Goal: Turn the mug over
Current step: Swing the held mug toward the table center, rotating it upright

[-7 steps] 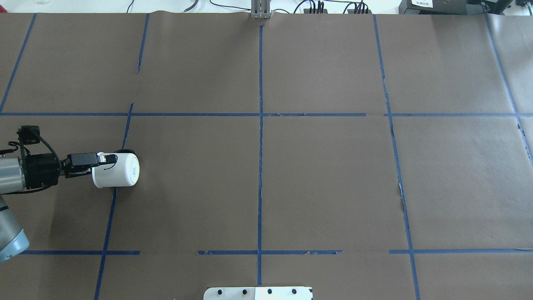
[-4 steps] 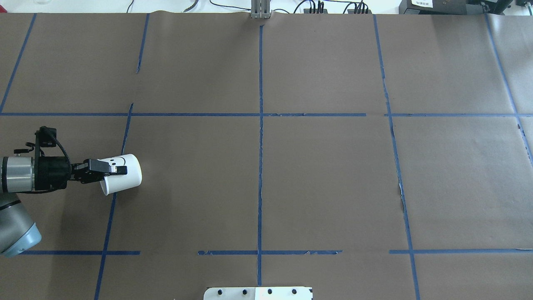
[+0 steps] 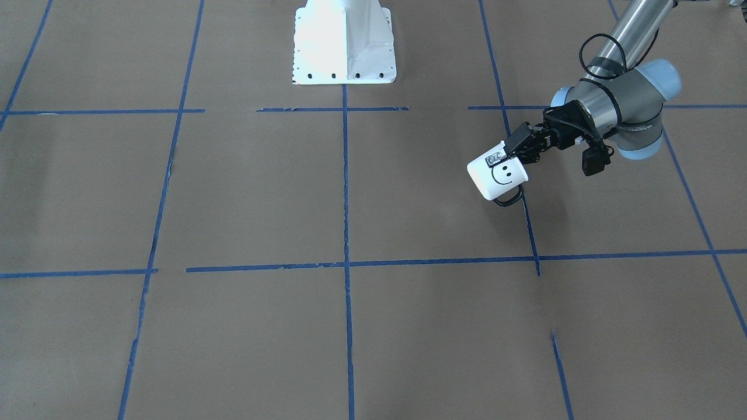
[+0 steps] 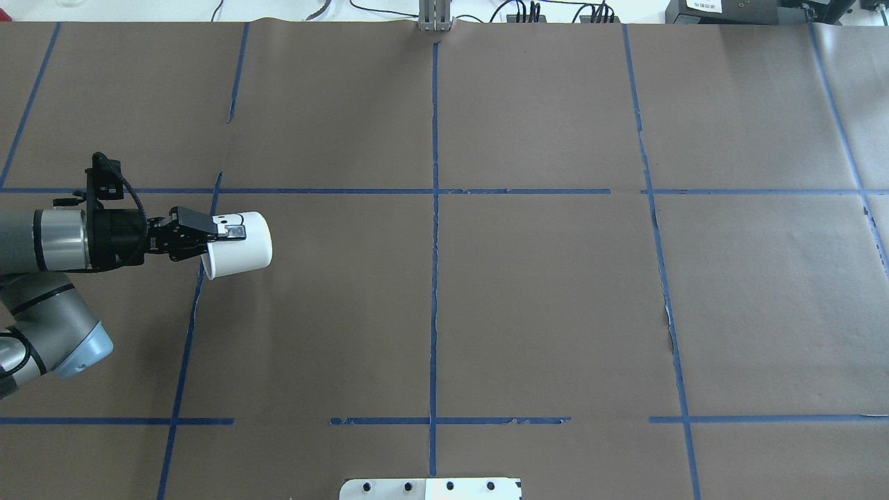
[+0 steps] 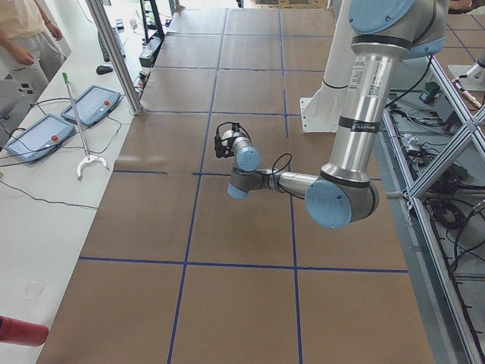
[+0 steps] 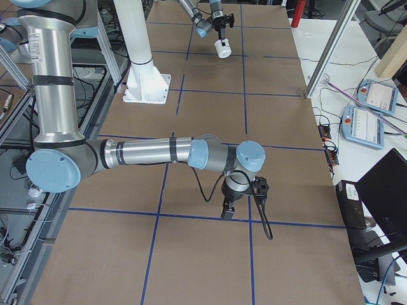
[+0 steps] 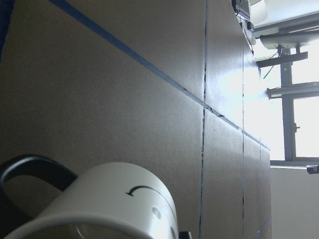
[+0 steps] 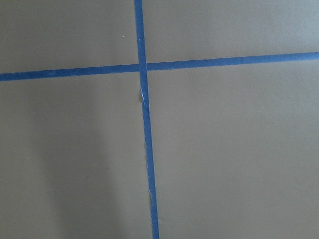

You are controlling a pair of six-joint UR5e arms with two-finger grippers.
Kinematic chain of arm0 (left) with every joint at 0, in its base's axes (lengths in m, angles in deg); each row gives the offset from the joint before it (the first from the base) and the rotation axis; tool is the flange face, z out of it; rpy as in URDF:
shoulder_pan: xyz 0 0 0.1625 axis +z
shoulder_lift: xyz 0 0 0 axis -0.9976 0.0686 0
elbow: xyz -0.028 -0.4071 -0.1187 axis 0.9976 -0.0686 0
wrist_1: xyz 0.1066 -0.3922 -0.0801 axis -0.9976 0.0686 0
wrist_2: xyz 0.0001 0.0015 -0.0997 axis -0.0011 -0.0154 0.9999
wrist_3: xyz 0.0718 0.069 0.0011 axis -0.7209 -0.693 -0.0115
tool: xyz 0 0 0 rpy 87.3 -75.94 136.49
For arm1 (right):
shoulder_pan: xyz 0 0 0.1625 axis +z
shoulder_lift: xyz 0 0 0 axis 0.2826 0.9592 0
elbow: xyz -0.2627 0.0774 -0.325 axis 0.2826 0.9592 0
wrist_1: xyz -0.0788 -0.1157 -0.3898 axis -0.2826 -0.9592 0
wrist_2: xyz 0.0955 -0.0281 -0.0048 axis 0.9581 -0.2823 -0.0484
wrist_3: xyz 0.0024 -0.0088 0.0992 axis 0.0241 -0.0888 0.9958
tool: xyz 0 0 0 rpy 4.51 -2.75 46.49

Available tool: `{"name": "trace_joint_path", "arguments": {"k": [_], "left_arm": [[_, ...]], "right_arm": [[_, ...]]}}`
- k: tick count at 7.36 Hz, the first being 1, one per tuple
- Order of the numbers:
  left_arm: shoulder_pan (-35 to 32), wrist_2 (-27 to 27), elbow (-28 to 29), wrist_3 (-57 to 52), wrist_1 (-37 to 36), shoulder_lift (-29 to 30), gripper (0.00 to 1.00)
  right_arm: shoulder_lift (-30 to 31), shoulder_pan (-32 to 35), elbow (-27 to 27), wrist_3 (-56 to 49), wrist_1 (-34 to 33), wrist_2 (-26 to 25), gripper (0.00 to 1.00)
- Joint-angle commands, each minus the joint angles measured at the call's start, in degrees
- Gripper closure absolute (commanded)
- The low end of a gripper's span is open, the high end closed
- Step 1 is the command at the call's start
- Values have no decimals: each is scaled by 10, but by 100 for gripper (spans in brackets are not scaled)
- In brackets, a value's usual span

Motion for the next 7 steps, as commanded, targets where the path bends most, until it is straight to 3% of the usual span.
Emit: {"name": "trace_joint_path", "arguments": {"k": [1,3,5,7], "left_arm": [[-15,39,-78,-17,-251,39,100],[-10,46,-91,-47,-485,148,100],[5,57,-86,-145,-752,239,100],[48,57,-63,-202,-894,328,100]], "right_arm": [[0,0,0,0,0,0,0],[0,0,0,0,0,0,0],[1,0,0,0,0,0,0],[0,0,0,0,0,0,0]]}}
